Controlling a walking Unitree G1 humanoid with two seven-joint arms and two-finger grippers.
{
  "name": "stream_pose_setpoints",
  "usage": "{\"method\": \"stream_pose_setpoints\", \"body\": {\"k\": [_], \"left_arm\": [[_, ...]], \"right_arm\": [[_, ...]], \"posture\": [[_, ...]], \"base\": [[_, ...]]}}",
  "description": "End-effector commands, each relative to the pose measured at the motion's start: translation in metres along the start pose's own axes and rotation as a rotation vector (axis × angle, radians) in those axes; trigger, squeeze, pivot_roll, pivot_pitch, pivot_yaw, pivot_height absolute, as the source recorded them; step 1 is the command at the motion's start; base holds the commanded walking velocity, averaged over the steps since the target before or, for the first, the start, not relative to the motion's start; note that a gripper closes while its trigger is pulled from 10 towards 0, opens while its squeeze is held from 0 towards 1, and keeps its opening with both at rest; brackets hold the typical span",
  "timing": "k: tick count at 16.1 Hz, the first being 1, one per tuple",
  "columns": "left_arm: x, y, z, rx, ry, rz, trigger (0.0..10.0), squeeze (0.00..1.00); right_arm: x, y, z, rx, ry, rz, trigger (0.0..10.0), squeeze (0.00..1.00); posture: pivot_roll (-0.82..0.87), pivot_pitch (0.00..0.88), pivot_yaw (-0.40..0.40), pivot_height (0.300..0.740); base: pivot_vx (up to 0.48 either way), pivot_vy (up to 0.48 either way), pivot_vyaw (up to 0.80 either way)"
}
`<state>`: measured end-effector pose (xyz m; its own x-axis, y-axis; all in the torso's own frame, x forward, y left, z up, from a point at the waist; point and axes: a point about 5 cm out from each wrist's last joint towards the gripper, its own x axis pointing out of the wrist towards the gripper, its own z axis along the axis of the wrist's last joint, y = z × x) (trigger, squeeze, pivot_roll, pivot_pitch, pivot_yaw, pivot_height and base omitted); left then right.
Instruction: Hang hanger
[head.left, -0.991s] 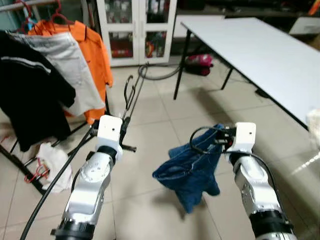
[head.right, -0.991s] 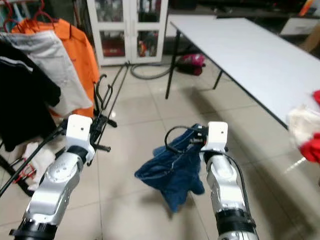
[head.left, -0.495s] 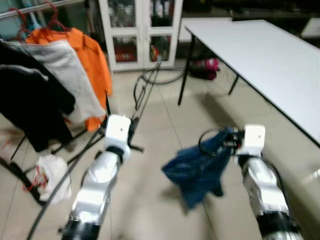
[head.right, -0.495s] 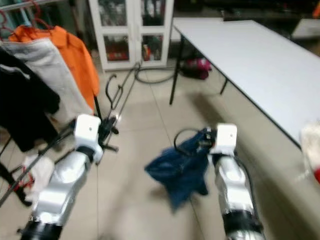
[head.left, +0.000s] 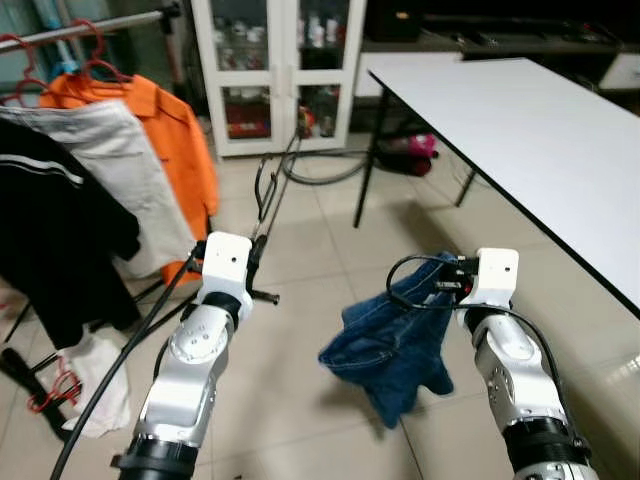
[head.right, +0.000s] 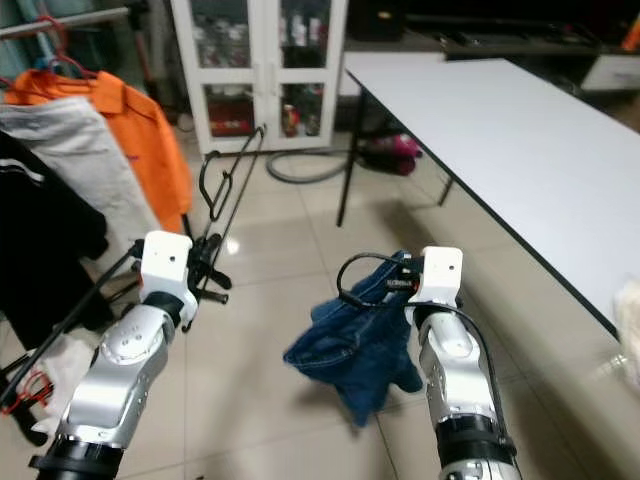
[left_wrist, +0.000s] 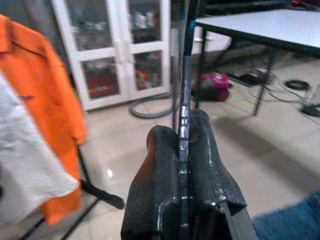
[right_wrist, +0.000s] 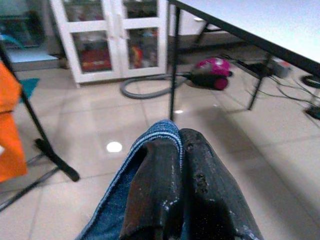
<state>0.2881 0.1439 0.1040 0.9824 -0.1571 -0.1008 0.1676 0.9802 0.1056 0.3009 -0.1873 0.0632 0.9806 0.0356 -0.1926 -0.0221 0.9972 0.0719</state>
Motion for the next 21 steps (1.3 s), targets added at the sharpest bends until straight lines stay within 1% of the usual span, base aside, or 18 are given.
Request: {"method": "stream_pose_setpoints", "body": {"k": [1,7,16,21], "left_arm": [[0.0009,0.0086,0.0036,0.017,-0.013,0.037,10.0,0.0],[0.0017,0.0097,0.0028,0.019,-0.009,0.051,10.0,0.0],[0.0046,0.0051,0.0026,0.033,-0.001,0.017,10.0,0.0],[0.0064,0.0062,0.0044,0.044,-0.008,0.009,10.0,0.0]], "right_arm": [[0.0044,0.0074,0.0116,0.008,-0.054,0.023,0.0,0.0],[0.004,0.0072,0.0106,0.008,-0.052,0.024,0.0,0.0],[0.005,0.0084,0.0129,0.008,-0.065,0.025,0.0,0.0],[0.0064,0.0075,0.0157,0.0,-0.075,0.025,0.0,0.0]], "posture": [[0.0,0.0,-0.058,0.74],[0.0,0.0,-0.057,0.74],[0.0,0.0,-0.052,0.74],[0.0,0.0,-0.051,0.74]], "base": [[0.431,0.0,0.0],[0.433,0.0,0.0],[0.433,0.0,0.0],[0.433,0.0,0.0]]}}
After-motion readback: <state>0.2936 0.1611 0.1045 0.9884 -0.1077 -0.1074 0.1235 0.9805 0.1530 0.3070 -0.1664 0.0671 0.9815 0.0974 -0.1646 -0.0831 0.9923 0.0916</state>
